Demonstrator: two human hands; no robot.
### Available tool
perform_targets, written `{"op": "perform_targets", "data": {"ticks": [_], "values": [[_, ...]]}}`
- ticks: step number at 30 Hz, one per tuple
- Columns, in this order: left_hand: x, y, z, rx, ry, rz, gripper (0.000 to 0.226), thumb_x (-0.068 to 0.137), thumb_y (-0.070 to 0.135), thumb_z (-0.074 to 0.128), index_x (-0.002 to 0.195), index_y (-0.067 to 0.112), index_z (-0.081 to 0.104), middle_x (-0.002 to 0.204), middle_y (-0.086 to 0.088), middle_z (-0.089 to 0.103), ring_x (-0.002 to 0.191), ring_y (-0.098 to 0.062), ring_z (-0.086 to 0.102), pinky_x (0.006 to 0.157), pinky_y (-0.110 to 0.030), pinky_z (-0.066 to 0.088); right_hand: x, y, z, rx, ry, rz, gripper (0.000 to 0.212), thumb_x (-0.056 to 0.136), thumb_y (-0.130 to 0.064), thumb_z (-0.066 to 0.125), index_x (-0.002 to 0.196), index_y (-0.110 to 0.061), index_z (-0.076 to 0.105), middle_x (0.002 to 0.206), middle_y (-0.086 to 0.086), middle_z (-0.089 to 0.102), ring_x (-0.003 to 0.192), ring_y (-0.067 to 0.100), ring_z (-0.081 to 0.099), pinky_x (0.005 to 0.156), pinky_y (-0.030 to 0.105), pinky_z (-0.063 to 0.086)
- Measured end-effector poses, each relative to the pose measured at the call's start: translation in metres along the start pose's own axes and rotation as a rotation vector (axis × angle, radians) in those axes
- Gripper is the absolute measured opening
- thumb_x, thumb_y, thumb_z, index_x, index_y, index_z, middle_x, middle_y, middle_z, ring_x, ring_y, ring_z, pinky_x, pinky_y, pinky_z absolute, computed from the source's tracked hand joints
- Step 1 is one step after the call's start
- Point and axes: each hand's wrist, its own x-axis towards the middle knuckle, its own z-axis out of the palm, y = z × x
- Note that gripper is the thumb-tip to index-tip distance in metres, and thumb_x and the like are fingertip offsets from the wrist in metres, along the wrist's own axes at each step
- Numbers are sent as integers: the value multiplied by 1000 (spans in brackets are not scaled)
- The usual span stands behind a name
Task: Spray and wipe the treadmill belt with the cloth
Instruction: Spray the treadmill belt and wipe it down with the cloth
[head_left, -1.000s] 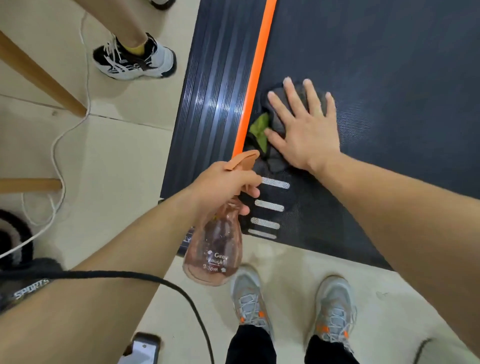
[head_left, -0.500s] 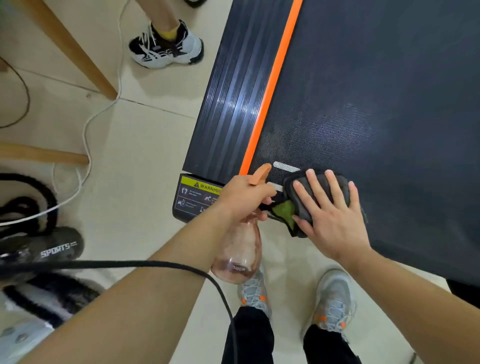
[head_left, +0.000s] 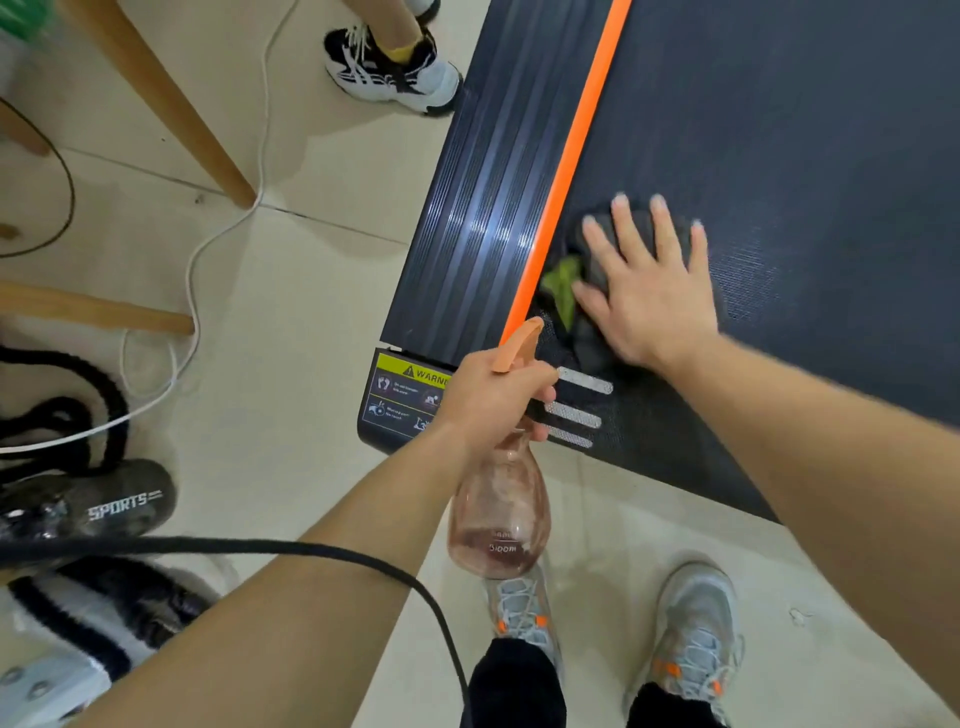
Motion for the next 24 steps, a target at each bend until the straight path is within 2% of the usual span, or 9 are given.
{"op": "perform_targets", "data": {"ticks": [2,4,8,11,14,16,18,20,24], "values": [[7,-3,-5,-14,1,37,8,93,15,68,89,8,69,89,-12,72,52,-23,60,49,-26,47,44,-11,-7,13,-4,90,66,103,-60,21,163,-32,11,172,1,1,157,34,-7,122,62,-3],[11,-5,-9,9,0,52,8,92,16,68,88,10,68,89,-10,74,51,-24,61,53,-28,49,35,-22,0,2,25,122,66,103,-57,24,162,-29,15,172,3,4,157,34,-5,122,62,-4],[7,0,-13,15,6,71,8,87,20,69,85,12,70,86,-9,74,58,-27,63,60,-31,52,-90,-28,28,-109,-28,-240,69,98,-54,37,160,-26,28,170,4,17,157,35,9,122,62,7],[2,8,-15,30,-18,94,10,89,21,69,88,11,72,87,-9,74,58,-26,64,60,-32,53,-82,0,22,-161,-105,-374,69,96,-59,32,160,-32,28,169,-1,20,156,32,16,121,60,16],[1,12,-21,75,-30,89,18,92,24,70,105,12,73,97,-12,78,55,-26,64,63,-34,52,-16,6,6,-135,-79,-174,68,98,-62,19,161,-36,20,171,-3,11,157,31,8,123,60,12],[5,11,-23,103,-40,108,15,90,26,70,104,19,73,100,-12,78,56,-29,67,65,-37,53,6,-1,2,-57,-45,8,65,102,-60,18,162,-35,13,172,-3,3,158,31,-1,123,60,4],[6,11,-21,134,-37,127,14,82,32,72,96,29,72,93,-5,78,74,-38,76,71,-48,61,-10,-17,9,-38,14,46,64,103,-58,24,162,-33,15,172,0,3,157,32,-2,122,61,2],[4,8,-17,134,-35,117,22,76,33,71,98,28,74,83,1,76,87,-41,77,75,-49,61,-53,-25,22,-54,28,-15,66,101,-58,27,161,-31,20,171,2,9,157,34,3,121,64,5],[-13,5,2,177,-109,103,10,82,26,69,91,27,70,88,-4,76,57,-29,66,61,-34,50,-143,6,47,-104,27,-8,65,101,-58,28,160,-31,27,170,1,17,156,34,11,120,64,14]]}}
